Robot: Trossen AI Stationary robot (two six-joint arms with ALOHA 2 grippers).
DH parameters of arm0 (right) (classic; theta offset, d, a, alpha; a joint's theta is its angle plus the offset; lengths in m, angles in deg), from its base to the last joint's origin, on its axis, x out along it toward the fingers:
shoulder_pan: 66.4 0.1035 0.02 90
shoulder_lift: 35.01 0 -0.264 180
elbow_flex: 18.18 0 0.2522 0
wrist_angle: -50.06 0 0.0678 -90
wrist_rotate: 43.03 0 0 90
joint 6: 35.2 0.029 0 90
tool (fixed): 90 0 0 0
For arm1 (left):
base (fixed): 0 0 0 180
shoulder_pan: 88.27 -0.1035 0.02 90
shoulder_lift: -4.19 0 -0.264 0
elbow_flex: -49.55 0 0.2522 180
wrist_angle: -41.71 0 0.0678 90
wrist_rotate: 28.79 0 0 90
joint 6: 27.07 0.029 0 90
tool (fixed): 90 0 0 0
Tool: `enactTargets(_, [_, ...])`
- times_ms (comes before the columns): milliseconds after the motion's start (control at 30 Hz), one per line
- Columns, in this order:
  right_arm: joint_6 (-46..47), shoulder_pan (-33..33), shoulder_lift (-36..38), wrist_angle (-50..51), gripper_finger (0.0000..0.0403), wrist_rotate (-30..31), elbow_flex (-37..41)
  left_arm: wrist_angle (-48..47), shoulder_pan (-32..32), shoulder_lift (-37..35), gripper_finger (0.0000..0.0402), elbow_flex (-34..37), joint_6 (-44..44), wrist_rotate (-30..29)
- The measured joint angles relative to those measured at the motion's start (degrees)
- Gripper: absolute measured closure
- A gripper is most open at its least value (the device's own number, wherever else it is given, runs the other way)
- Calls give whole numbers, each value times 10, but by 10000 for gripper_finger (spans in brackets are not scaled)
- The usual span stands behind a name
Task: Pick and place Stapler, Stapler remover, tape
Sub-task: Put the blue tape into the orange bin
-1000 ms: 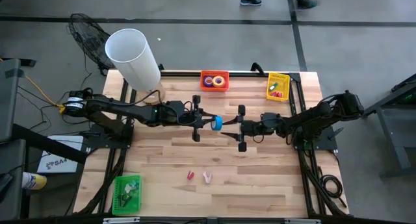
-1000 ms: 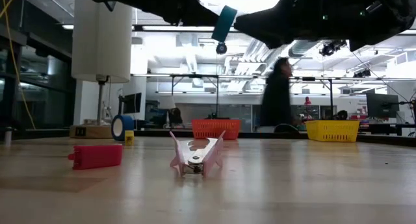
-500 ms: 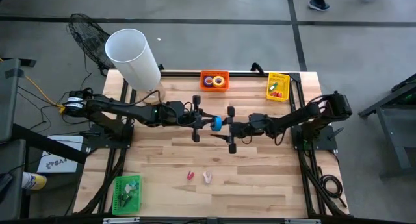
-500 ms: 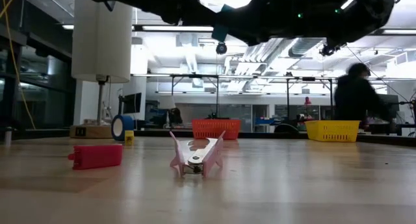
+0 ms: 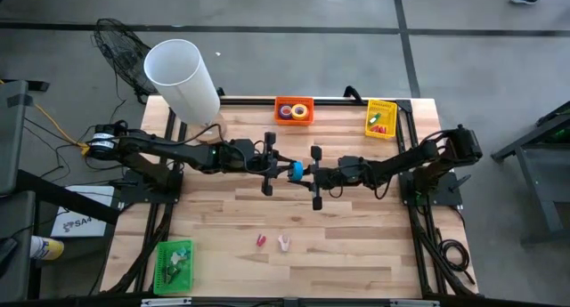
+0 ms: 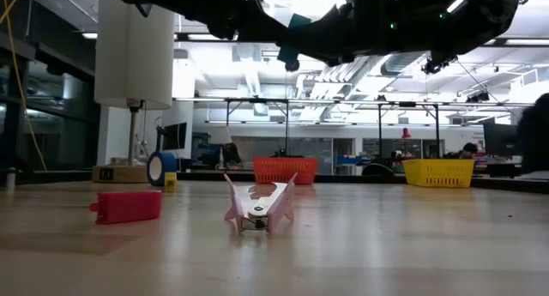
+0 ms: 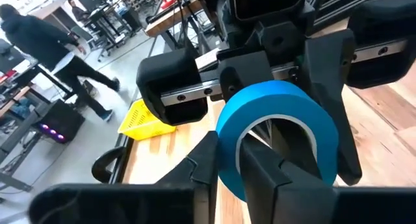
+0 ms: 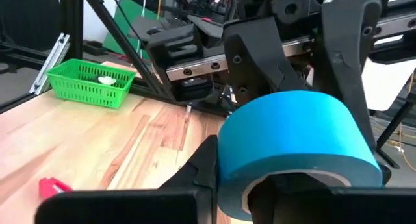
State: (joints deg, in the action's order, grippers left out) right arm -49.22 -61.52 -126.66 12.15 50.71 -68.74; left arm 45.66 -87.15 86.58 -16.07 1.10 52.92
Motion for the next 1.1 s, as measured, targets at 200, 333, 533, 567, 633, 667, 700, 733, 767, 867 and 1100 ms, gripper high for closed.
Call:
enactTargets(200, [24, -1, 0, 27, 366, 10, 1, -12, 0, -1, 297, 0, 32, -12])
enactTargets(333, [58, -16, 0, 59, 366, 11, 1, -69, 0, -34, 255, 0, 40, -62])
enactTargets(533, [100, -64, 0, 182, 366, 12, -50, -195, 0, -117, 221, -1, 33, -130])
enactTargets(567, [101, -74, 0, 208, 366, 12, -65, -214, 0, -129, 220, -1, 25, -130])
enactTargets(633, [102, -97, 0, 261, 366, 11, -101, -239, 0, -144, 219, -1, 12, -129])
enactTargets(667, [101, -110, 0, 290, 366, 9, -120, -257, 0, -151, 219, -1, 5, -124])
enactTargets(700, [101, -124, -3, 318, 366, 4, -140, -274, 0, -157, 218, 0, -1, -118])
enactTargets(733, [101, -138, -5, 343, 366, -1, -160, -281, 0, -160, 218, 0, -8, -118])
enactTargets(767, [101, -153, -9, 368, 366, -9, -181, -290, 0, -163, 218, -1, -16, -117])
enactTargets(867, [97, -201, -32, 432, 366, -38, -243, -335, 0, -166, 218, 0, -32, -117])
enactTargets(1100, [89, -297, -132, 584, 366, -120, -411, -424, 6, -166, 218, 0, -70, -124])
